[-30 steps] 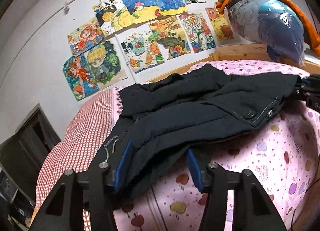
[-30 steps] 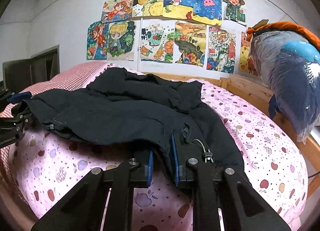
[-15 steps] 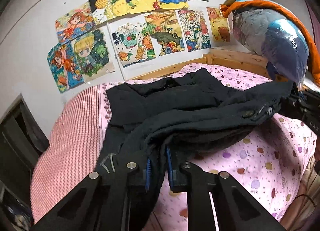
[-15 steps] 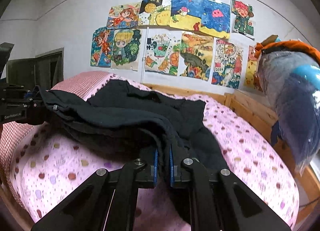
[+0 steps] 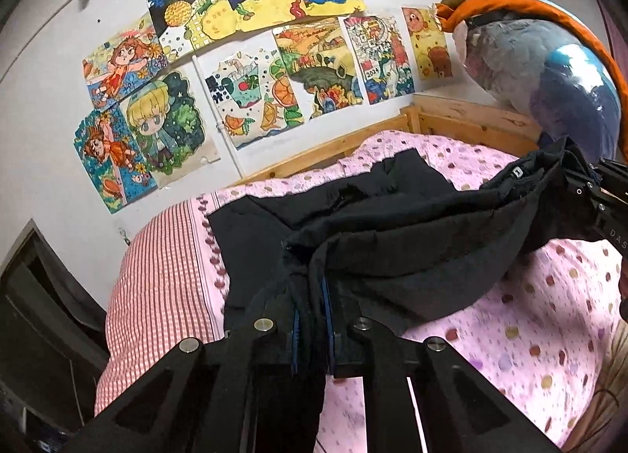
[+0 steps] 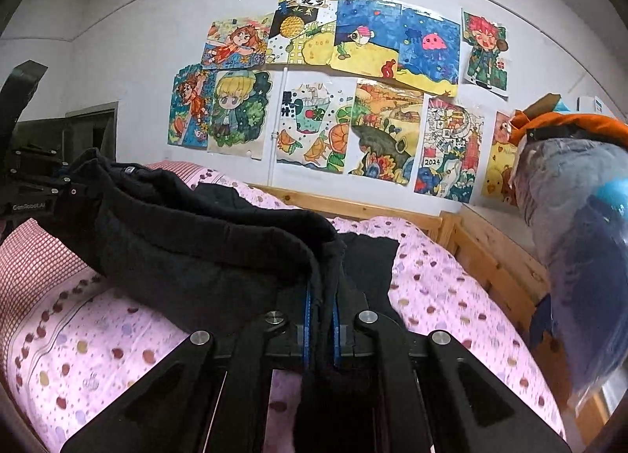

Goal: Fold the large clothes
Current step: 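Lift the hem with both grippers and fold it over toward the collar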

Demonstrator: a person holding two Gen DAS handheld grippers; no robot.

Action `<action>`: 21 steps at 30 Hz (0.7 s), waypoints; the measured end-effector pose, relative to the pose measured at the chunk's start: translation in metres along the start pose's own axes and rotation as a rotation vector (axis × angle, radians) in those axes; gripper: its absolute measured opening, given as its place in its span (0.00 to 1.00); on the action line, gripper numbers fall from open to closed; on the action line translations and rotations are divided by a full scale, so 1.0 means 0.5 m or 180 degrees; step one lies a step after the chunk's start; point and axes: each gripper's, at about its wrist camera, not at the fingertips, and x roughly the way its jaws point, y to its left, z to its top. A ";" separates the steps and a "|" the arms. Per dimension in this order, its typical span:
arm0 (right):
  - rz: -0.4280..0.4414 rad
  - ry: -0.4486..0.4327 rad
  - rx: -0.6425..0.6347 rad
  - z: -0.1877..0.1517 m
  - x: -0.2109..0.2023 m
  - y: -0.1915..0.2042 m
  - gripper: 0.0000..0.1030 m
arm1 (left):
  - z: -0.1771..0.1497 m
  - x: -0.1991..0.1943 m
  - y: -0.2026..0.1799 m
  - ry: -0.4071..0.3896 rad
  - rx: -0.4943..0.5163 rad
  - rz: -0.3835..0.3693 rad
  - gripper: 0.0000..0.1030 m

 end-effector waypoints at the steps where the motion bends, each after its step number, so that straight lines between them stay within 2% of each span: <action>1: 0.0004 0.0007 -0.0007 0.008 0.009 -0.002 0.07 | 0.007 0.007 0.004 -0.0026 -0.0001 0.0002 0.09; 9: 0.0064 0.0023 -0.0048 0.061 0.088 -0.025 0.07 | 0.048 0.053 0.025 -0.0228 -0.0117 0.0027 0.08; 21: -0.0052 -0.0270 -0.0051 0.101 0.209 -0.028 0.07 | 0.102 0.134 0.047 -0.0525 -0.0228 0.0347 0.08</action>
